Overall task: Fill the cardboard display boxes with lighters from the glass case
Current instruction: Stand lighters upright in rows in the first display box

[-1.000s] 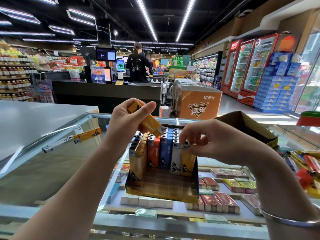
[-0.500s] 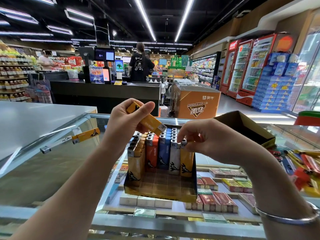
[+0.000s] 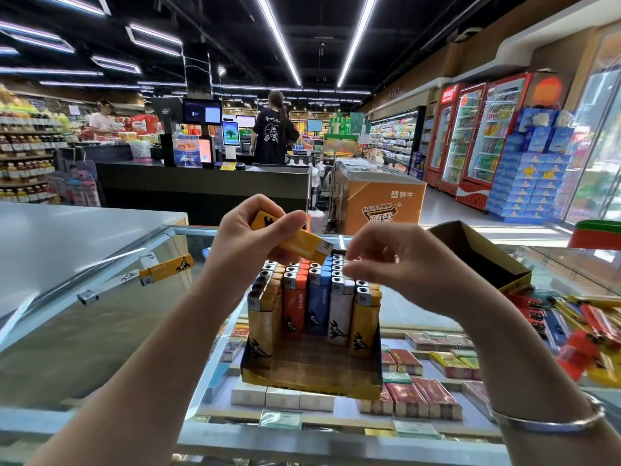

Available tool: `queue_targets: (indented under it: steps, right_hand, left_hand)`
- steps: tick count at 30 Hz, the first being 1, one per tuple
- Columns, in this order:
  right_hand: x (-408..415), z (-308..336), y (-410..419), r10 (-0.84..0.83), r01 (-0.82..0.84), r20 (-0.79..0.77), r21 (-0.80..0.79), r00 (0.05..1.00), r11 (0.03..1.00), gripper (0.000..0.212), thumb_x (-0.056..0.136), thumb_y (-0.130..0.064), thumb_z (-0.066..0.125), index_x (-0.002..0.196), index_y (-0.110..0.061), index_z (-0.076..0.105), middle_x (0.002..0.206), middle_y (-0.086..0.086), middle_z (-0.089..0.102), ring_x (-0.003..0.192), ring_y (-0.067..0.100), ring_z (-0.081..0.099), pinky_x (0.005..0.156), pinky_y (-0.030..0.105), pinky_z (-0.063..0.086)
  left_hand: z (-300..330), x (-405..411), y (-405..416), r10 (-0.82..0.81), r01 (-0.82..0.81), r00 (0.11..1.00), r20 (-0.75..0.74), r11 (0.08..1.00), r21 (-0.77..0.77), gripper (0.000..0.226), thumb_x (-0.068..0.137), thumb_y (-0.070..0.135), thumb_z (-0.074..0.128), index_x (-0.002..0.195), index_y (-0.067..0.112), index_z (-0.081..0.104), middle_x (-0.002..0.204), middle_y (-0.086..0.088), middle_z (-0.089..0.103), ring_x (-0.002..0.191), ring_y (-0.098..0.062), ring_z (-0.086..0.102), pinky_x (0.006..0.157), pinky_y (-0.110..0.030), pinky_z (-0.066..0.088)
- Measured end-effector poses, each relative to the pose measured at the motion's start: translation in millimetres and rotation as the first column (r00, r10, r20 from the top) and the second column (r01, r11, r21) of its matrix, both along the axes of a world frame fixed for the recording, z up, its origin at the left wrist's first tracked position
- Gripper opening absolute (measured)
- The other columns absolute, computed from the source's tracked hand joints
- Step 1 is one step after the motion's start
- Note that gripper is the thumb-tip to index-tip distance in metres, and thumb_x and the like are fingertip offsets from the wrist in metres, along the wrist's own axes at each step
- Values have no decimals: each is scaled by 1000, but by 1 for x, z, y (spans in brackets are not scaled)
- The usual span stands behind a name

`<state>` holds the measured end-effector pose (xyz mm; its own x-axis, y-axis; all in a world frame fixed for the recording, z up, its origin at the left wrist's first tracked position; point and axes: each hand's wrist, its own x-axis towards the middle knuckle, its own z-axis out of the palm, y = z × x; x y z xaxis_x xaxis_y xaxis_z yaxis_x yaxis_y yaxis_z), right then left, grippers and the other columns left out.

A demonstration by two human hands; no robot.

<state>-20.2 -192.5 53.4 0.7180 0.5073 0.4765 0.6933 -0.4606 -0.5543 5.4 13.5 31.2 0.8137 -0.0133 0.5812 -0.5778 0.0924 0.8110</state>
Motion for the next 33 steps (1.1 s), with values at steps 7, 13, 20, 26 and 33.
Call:
queue_targets:
  steps: [7, 13, 20, 26, 33]
  right_hand:
    - [1, -9, 16, 106, -62, -100, 367, 989, 928, 39, 63, -43, 70, 92, -22, 55, 69, -5, 67, 67, 15, 61, 70, 31, 52]
    - [1, -14, 25, 82, -54, -35, 498, 996, 865, 21, 70, -13, 71, 84, -18, 57, 66, -1, 68, 60, 11, 64, 60, 21, 52]
    - [1, -1, 5, 66, -50, -3, 625, 998, 779, 20, 78, 3, 63, 85, -16, 66, 74, 1, 65, 60, 16, 59, 53, 23, 52]
    - [-4, 3, -7, 156, -149, 14, 398, 988, 905, 18, 73, -8, 69, 86, -20, 69, 71, -6, 65, 55, 8, 56, 46, 17, 45]
    - [-4, 4, -6, 119, -118, -74, 13, 990, 993, 29, 74, 0, 73, 77, -28, 68, 74, -7, 63, 63, 6, 56, 56, 21, 48]
  left_hand:
    - [4, -8, -5, -89, 86, 994, 67, 995, 47, 33, 61, 27, 72, 74, 8, 48, 71, 2, 69, 59, -15, 67, 49, -22, 53]
    - [3, -9, -6, -141, 126, 985, 100, 982, 139, 23, 67, 19, 69, 77, 9, 50, 74, 3, 68, 66, -12, 65, 58, -22, 55]
    - [5, 0, 10, -105, 107, 994, -25, 935, 337, 30, 74, 45, 61, 99, 30, 62, 107, 13, 68, 101, 0, 60, 79, -15, 43]
    - [5, 0, 15, -146, 235, 969, -199, 791, 565, 42, 58, 53, 67, 99, 46, 63, 122, 32, 52, 110, 18, 46, 81, -10, 38]
    - [1, 2, 12, -159, 320, 941, -299, 705, 633, 27, 65, 36, 71, 92, 38, 69, 119, 32, 51, 101, 23, 47, 80, -13, 37]
